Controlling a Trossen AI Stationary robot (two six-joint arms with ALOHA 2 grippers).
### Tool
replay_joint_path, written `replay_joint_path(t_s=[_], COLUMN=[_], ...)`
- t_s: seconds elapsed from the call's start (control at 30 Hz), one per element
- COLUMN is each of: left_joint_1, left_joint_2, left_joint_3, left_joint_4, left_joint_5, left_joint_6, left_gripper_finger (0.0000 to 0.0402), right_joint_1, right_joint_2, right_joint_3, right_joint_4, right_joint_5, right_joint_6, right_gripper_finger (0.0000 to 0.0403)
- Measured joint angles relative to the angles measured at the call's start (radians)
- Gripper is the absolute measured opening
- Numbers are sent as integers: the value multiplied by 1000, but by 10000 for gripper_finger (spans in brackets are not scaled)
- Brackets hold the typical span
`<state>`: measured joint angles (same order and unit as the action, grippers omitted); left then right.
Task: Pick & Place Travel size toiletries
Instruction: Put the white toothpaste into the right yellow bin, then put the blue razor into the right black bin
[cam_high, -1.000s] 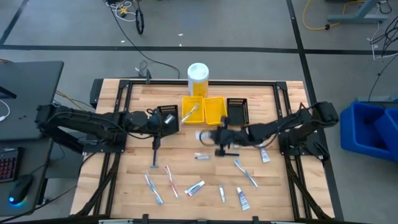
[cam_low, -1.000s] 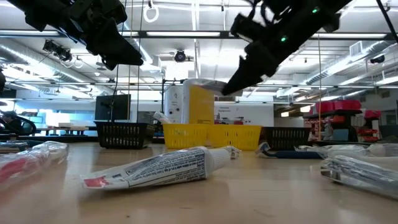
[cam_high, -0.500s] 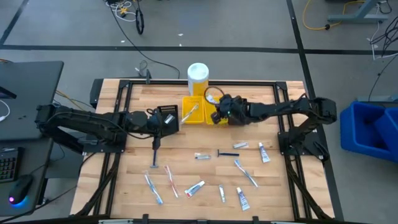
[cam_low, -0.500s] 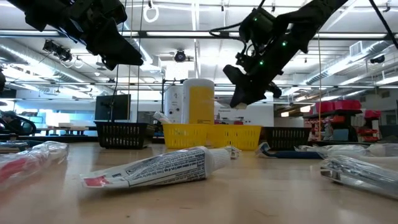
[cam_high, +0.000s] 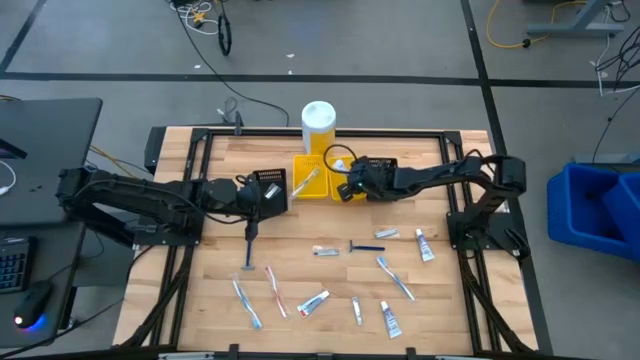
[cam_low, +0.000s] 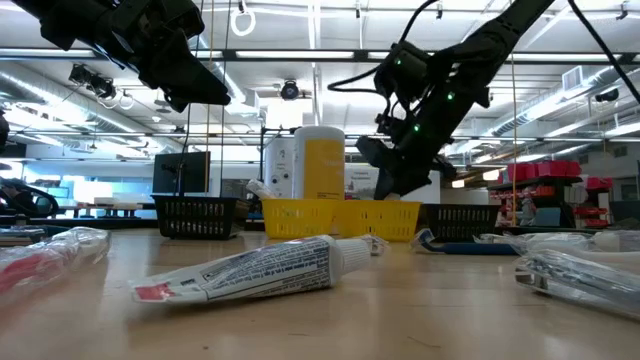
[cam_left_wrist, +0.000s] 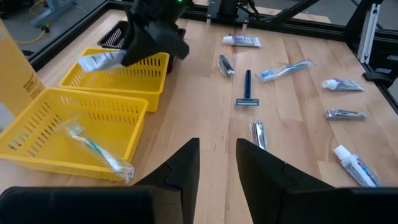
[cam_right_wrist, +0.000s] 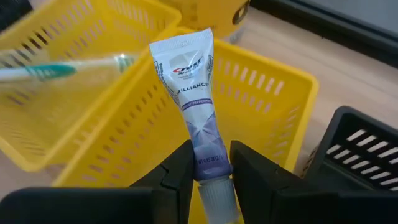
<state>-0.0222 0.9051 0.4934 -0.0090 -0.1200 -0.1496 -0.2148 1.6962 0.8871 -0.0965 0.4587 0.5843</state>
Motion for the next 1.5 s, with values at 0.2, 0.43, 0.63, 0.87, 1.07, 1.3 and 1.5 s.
replay_joint_path(t_s=[0.2,0.43,0.63,0.87,1.07,1.3,1.5], left_joint_1=[0,0,0,0,0,0,0], left_joint_2=[0,0,0,0,0,0,0], left_joint_3=[0,0,0,0,0,0,0], left_joint_4=[0,0,0,0,0,0,0], left_joint_5=[0,0,0,0,0,0,0], left_joint_6=[0,0,0,0,-1,0,0], left_gripper_finger=[112,112,112,112,112,112,112], right_joint_1=[-9,-9,-14,-14,-14,-14,-14], right_joint_2=[20,20,20,20,20,20,20], right_joint_3=[0,0,0,0,0,0,0], right_joint_4=[3,4,4,24,44,57,70], right_joint_5=[1,-70,-69,-70,-69,-68,-68], right_joint_6=[-49,-106,-118,-182,-186,-230,-282], right_gripper_finger=[108,120,128,157,193,215,215])
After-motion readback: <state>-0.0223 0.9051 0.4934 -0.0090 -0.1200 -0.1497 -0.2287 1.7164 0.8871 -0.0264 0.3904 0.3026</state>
